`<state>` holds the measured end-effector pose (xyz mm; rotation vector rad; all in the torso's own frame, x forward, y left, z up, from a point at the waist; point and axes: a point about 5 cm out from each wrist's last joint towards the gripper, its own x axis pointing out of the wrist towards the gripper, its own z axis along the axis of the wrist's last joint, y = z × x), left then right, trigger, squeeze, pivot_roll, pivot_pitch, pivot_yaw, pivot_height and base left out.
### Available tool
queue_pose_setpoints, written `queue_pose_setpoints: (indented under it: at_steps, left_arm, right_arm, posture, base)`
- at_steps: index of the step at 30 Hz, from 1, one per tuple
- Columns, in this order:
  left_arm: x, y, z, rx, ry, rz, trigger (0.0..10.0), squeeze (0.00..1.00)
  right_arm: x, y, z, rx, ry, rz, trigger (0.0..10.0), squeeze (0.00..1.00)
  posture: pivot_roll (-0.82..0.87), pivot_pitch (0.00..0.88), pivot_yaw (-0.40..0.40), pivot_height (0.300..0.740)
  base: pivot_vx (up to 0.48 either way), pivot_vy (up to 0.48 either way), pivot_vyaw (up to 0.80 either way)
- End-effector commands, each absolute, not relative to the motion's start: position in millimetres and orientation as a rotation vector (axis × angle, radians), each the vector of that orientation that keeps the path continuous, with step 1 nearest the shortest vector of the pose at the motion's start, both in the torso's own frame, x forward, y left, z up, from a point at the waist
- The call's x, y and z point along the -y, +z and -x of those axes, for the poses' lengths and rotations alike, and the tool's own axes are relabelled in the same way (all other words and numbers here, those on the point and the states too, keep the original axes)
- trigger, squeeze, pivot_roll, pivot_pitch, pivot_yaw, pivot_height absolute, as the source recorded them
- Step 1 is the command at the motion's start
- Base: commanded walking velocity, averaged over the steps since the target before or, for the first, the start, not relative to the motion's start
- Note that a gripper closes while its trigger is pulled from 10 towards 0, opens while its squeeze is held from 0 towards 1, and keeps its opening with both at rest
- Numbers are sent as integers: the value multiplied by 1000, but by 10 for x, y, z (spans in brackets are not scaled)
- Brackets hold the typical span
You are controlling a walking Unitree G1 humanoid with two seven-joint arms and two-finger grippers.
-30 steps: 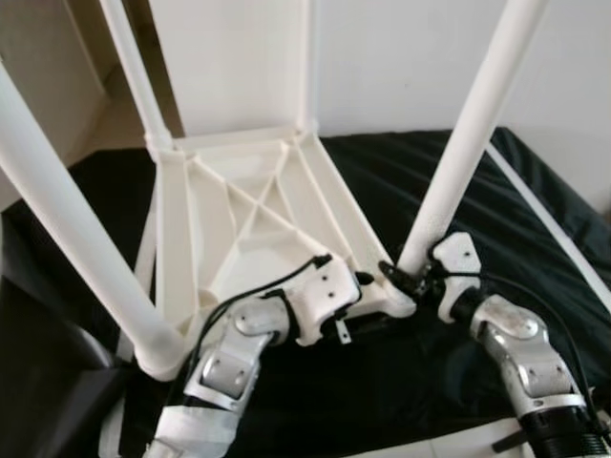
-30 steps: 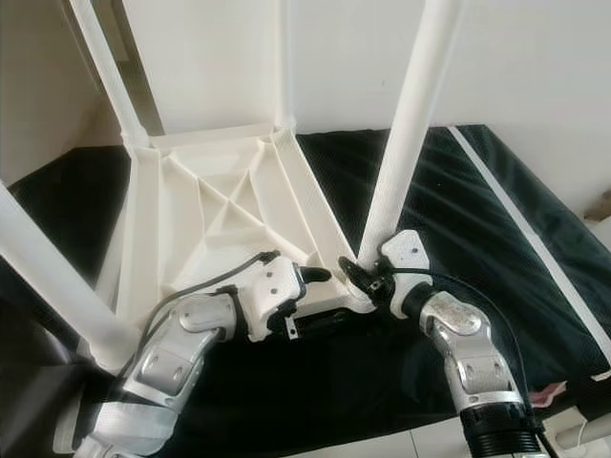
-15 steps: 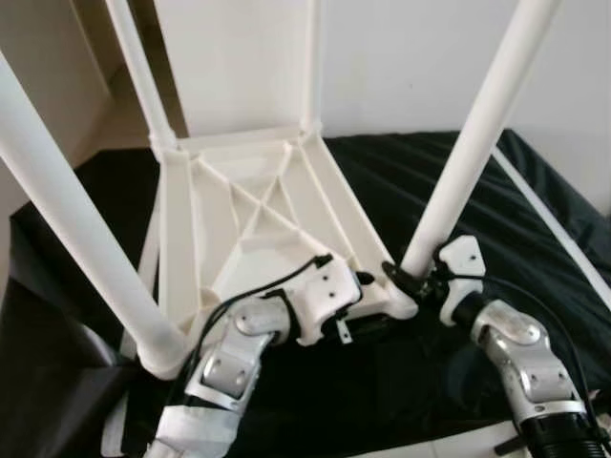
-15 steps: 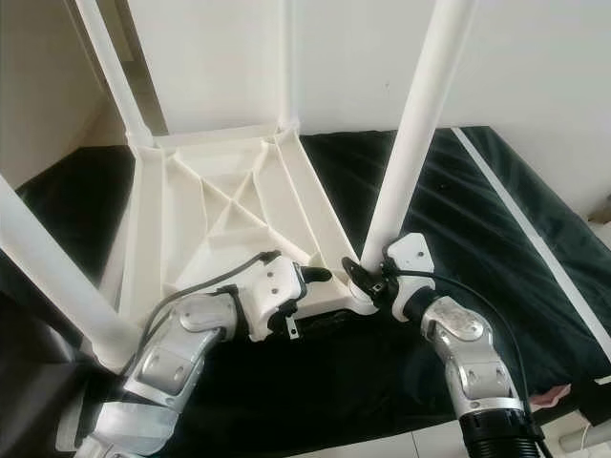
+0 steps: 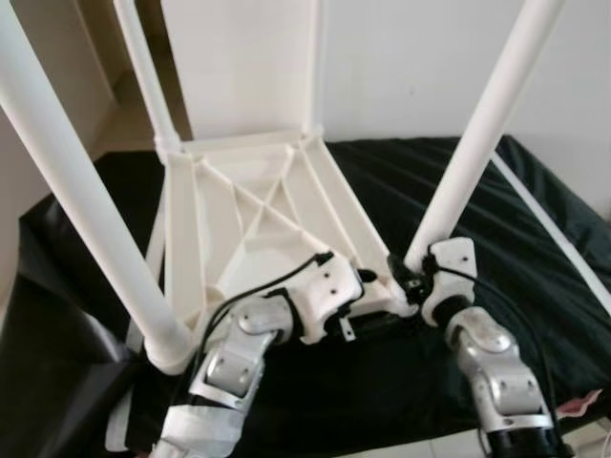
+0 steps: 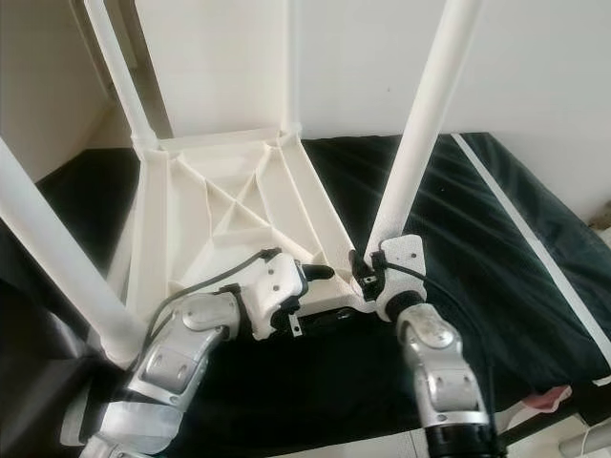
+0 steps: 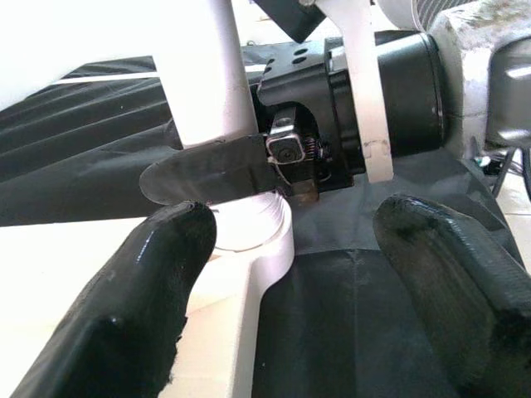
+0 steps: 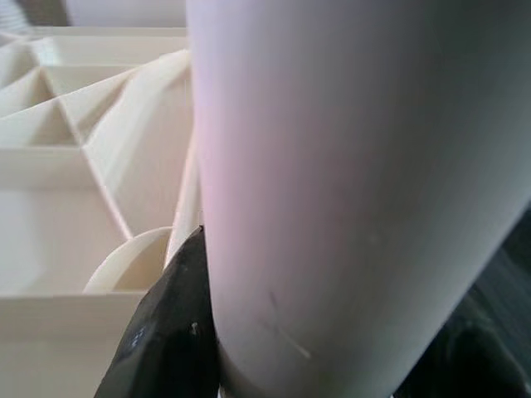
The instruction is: Building children table
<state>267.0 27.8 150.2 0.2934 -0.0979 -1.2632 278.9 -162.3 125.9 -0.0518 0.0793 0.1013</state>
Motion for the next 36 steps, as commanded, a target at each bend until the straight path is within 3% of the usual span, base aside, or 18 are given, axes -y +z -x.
queue_pose_setpoints:
  at_steps: [1, 10, 29, 30, 36]
  left_arm:
    - [-297, 1506, -2742, 112, -1110, -277, 10000, 0]
    - [-280, 1525, -2748, 120, -1110, -273, 10000, 0]
    - [-256, 1521, -2729, 120, -1129, -273, 10000, 0]
    - [-256, 1518, -2723, 120, -1128, -273, 10000, 0]
    - [-258, 1518, -2720, 120, -1128, -271, 10000, 0]
  right_arm:
    - [1750, 979, -2706, -229, -27, 54, 10000, 0]
    - [1752, 995, -2576, -234, -331, -26, 10000, 0]
    - [1646, 1074, -2600, -210, -293, -17, 10000, 0]
    - [1639, 1097, -2605, -195, -268, -17, 10000, 1000]
    - [1655, 1151, -2605, -157, -234, -2, 10000, 1000]
  posture:
    - [-58, 0, -27, 740]
    - [-55, 0, -29, 740]
    - [-57, 0, -23, 740]
    - [-57, 0, -24, 740]
    - [-60, 0, -23, 740]
  base:
    - [0, 0, 0]
    - [0, 0, 0]
    - [0, 0, 0]
    - [0, 0, 0]
    - [0, 0, 0]
